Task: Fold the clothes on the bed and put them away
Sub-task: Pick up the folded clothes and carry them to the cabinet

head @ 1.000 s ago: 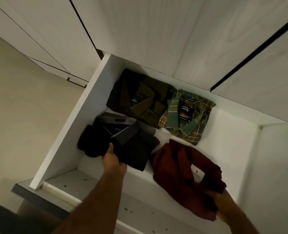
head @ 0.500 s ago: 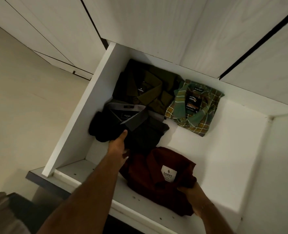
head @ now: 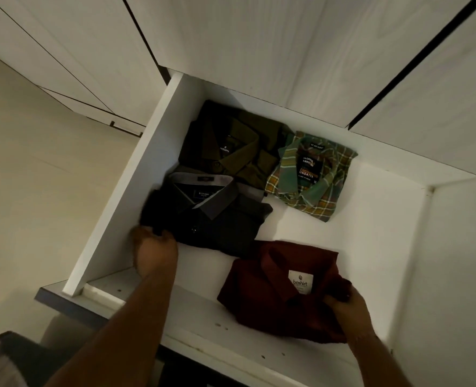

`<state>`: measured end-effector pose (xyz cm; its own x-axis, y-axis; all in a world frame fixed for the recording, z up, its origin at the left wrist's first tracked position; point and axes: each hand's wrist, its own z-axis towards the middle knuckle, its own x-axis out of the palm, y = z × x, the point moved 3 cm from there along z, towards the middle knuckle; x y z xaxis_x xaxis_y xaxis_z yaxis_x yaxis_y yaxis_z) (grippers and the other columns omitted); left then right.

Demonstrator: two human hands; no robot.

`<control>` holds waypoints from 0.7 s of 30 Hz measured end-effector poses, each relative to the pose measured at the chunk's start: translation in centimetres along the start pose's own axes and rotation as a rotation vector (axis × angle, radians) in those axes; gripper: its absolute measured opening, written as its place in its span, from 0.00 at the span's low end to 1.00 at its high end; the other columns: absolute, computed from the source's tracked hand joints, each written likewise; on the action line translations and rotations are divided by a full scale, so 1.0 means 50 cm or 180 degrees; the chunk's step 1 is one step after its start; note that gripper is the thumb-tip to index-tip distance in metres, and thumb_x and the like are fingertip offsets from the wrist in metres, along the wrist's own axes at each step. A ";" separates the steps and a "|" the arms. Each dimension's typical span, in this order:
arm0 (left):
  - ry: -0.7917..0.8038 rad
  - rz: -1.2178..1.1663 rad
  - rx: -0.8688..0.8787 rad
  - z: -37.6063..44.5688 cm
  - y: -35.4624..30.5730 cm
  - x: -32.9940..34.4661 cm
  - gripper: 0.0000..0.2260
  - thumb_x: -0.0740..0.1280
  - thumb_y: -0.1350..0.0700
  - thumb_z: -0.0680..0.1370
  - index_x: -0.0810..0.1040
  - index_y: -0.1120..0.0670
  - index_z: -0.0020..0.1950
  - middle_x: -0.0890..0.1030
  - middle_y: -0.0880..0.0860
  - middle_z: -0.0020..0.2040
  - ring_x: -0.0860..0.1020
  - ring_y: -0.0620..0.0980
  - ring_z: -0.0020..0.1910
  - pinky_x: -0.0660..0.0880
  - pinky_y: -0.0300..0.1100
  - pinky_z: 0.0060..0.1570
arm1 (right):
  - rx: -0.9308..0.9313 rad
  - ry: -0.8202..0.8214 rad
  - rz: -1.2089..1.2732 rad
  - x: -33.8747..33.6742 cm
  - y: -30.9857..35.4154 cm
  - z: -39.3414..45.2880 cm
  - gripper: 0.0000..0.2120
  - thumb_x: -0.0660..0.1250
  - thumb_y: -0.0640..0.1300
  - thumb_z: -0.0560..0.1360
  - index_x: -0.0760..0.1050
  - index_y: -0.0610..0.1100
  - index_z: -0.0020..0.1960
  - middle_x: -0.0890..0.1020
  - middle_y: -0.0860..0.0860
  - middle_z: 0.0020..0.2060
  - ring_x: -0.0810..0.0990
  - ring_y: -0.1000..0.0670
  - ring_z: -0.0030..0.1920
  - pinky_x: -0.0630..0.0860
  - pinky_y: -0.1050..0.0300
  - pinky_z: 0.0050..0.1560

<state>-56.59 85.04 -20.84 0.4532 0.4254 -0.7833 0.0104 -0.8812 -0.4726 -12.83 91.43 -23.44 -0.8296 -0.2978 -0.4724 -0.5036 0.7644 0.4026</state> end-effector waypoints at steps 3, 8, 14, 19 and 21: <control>-0.0089 0.0809 0.1745 -0.051 -0.075 -0.016 0.33 0.74 0.50 0.75 0.64 0.50 0.77 0.73 0.59 0.70 0.73 0.63 0.68 0.74 0.61 0.62 | -0.0745 -0.1253 -0.0330 -0.018 0.037 -0.050 0.37 0.73 0.50 0.69 0.65 0.45 0.75 0.73 0.40 0.70 0.71 0.35 0.70 0.70 0.32 0.70; 0.1497 0.2839 0.3126 0.009 -0.122 0.055 0.60 0.74 0.31 0.69 0.28 0.37 0.80 0.27 0.53 0.81 0.28 0.60 0.80 0.47 0.73 0.77 | -0.2889 -0.0396 -0.2205 0.041 0.085 -0.091 0.48 0.65 0.70 0.70 0.55 0.53 0.83 0.52 0.47 0.84 0.48 0.41 0.83 0.49 0.31 0.77; 0.2217 0.3454 0.3336 0.101 -0.153 0.102 0.65 0.79 0.32 0.65 0.27 0.35 0.79 0.20 0.50 0.77 0.24 0.59 0.78 0.52 0.75 0.74 | -0.2012 0.0703 -0.3542 0.105 0.040 -0.033 0.57 0.58 0.84 0.63 0.25 0.68 0.76 0.22 0.59 0.76 0.23 0.46 0.78 0.42 0.26 0.78; 0.2167 0.3560 0.3680 0.112 -0.158 0.097 0.65 0.78 0.32 0.66 0.22 0.31 0.73 0.18 0.49 0.76 0.23 0.59 0.78 0.54 0.74 0.75 | -0.1707 0.0642 -0.3365 0.131 0.016 -0.080 0.60 0.64 0.79 0.65 0.19 0.68 0.73 0.20 0.58 0.75 0.24 0.44 0.78 0.46 0.27 0.78; 0.2162 0.3632 0.3727 0.118 -0.160 0.097 0.64 0.78 0.32 0.66 0.22 0.31 0.73 0.18 0.49 0.75 0.20 0.57 0.75 0.55 0.75 0.74 | -0.1678 0.0605 -0.3357 0.133 0.017 -0.090 0.60 0.64 0.79 0.66 0.18 0.68 0.72 0.19 0.57 0.74 0.24 0.44 0.79 0.47 0.28 0.78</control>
<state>-59.74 95.38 -23.23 0.0372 -0.6583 -0.7519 -0.9906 0.0747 -0.1143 -19.86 87.54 -22.73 0.0524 -0.7515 -0.6576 -0.9582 -0.2233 0.1790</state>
